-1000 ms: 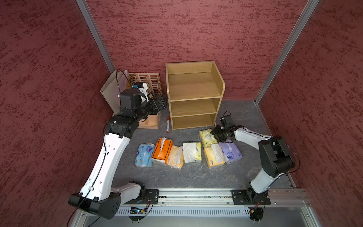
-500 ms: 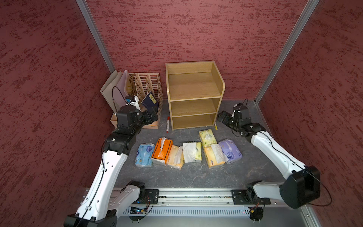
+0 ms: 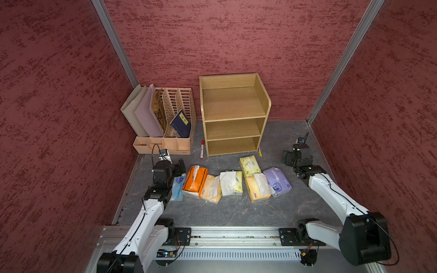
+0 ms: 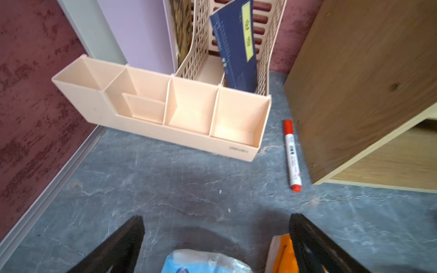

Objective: Remove the tissue boxes from the shelf
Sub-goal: Reset both arms

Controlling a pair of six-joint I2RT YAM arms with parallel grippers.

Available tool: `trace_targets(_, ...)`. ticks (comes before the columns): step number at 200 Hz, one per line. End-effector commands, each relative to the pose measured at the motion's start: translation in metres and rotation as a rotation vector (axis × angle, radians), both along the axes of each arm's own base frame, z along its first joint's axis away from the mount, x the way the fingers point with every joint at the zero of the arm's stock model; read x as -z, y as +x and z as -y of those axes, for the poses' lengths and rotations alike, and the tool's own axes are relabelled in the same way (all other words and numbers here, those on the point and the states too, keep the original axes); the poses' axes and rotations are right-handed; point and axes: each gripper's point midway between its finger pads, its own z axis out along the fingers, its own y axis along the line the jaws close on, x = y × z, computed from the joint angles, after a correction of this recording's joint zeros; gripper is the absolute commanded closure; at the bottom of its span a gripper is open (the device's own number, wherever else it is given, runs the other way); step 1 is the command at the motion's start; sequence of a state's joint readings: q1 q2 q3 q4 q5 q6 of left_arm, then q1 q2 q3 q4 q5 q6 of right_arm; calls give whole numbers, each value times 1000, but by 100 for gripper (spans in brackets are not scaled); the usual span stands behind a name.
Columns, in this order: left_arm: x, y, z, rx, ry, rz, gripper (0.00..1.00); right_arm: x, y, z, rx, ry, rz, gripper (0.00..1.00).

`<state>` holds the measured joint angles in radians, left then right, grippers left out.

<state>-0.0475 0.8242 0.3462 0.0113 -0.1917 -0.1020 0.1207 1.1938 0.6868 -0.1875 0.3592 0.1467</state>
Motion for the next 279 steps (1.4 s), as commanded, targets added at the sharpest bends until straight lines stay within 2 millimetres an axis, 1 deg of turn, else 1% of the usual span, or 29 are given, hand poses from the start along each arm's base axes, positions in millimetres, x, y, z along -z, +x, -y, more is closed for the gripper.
trace_targets(1, -37, 9, -3, 7, 37, 220, 0, -30, 22, 3, -2, -12, 201, 2)
trace_targets(28, -28, 7, -2, 21, 42, 257, 0, -33, 25, -3, -41, 4, 337, 2)
trace_targets(44, -16, 9, -4, 18, 54, 246, 0, -22, 25, -1, -35, -12, 359, 1)
trace_targets(47, -19, 11, -4, 19, 56, 265, 0, -20, 25, 0, -29, -14, 362, 2)
trace_targets(60, -13, 14, -4, 25, 70, 268, 0, -15, 26, 3, -9, -22, 383, 2)
trace_targets(77, -14, 21, -6, 13, 75, 286, 0, -9, 27, 4, -6, -31, 409, 2)
trace_targets(95, -14, 30, -4, 32, 69, 296, 0, -5, 31, 2, -21, -38, 423, 2)
trace_targets(105, -14, 33, -3, 45, 70, 301, 0, -7, 33, 3, -25, -52, 435, 2)
trace_targets(120, -14, 36, -6, 34, 65, 308, 0, -9, 35, 2, -51, -60, 485, 2)
trace_targets(128, -13, 38, -7, 37, 59, 308, 0, -1, 37, 1, -64, -46, 471, 2)
trace_targets(133, -14, 40, -6, 43, 52, 308, 0, -1, 39, 0, -72, -43, 486, 1)
trace_targets(136, -13, 41, -5, 49, 50, 306, 0, 5, 40, -1, -82, -43, 477, 2)
trace_targets(142, -13, 43, -5, 55, 46, 304, 0, 11, 42, -6, -112, -38, 445, 1)
trace_targets(156, -13, 48, -3, 70, 40, 311, 0, 11, 46, -12, -150, -32, 447, 2)
trace_targets(164, -14, 51, -3, 76, 37, 317, 0, 20, 44, -13, -165, -26, 441, 2)
trace_targets(171, -13, 54, -3, 77, 34, 317, 0, 18, 44, -12, -156, -33, 483, 2)
trace_targets(179, -13, 58, -3, 81, 31, 318, 0, 23, 43, -11, -154, -25, 445, 2)
trace_targets(191, -10, 62, -3, 88, 23, 319, 0, 20, 46, -11, -154, -26, 459, 1)
trace_targets(200, -9, 64, -2, 91, 17, 326, 0, 24, 46, -11, -151, -22, 436, 2)
trace_targets(210, -7, 66, -3, 87, 15, 325, 0, 23, 50, -8, -137, -24, 434, 2)
trace_targets(227, -4, 69, -3, 91, 23, 317, 0, 23, 49, -8, -138, -25, 434, 2)
trace_targets(236, -8, 69, -1, 105, 18, 322, 0, 23, 49, -9, -139, -23, 431, 2)
trace_targets(256, -26, 61, 10, 175, 23, 339, 0, 23, 49, -8, -138, -24, 434, 2)
trace_targets(267, -27, 55, 10, 175, 24, 311, 0, 24, 49, -8, -138, -24, 431, 2)
trace_targets(279, -19, 49, 13, 211, 80, 271, 0, 23, 49, -8, -139, -23, 432, 2)
